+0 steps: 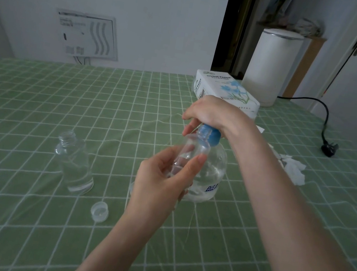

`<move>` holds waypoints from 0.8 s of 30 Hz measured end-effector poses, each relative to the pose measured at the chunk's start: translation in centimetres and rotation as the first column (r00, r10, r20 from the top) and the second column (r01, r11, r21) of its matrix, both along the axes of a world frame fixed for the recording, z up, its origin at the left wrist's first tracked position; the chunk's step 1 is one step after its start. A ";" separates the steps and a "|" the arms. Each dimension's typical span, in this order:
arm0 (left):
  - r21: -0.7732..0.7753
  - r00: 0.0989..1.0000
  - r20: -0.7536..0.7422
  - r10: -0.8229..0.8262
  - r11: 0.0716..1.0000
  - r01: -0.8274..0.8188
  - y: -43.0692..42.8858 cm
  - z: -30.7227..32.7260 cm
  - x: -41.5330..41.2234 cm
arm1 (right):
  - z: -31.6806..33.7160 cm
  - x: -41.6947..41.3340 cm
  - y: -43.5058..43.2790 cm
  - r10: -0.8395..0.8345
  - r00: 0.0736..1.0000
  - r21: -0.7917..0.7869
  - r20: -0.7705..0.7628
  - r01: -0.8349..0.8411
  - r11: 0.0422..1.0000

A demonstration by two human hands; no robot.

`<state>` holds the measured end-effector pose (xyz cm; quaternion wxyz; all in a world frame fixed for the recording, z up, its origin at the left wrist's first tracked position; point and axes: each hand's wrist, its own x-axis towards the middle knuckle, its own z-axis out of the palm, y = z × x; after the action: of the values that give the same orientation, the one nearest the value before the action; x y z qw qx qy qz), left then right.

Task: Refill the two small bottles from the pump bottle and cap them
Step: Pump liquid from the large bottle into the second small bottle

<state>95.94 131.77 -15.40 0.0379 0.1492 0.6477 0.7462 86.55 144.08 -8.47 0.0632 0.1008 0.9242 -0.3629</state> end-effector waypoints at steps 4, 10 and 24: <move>0.009 1.000 -0.009 -0.005 1.000 0.005 0.0 0.3 0.1 | 0.8 0.2 0.1 -0.002 1.000 0.047 -0.019 0.003 0.999; 0.023 1.000 -0.009 -0.006 1.000 0.006 0.1 0.4 0.1 | 1.5 0.3 0.0 -0.011 0.999 0.081 -0.030 0.013 0.997; 0.006 1.000 -0.004 -0.002 1.000 0.002 0.1 0.1 0.2 | 0.0 0.0 0.0 0.001 1.000 0.009 0.002 -0.001 1.000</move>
<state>96.11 131.83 -15.27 0.0369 0.1515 0.6452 0.7479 86.55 144.08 -8.44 0.0636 0.1010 0.9259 -0.3585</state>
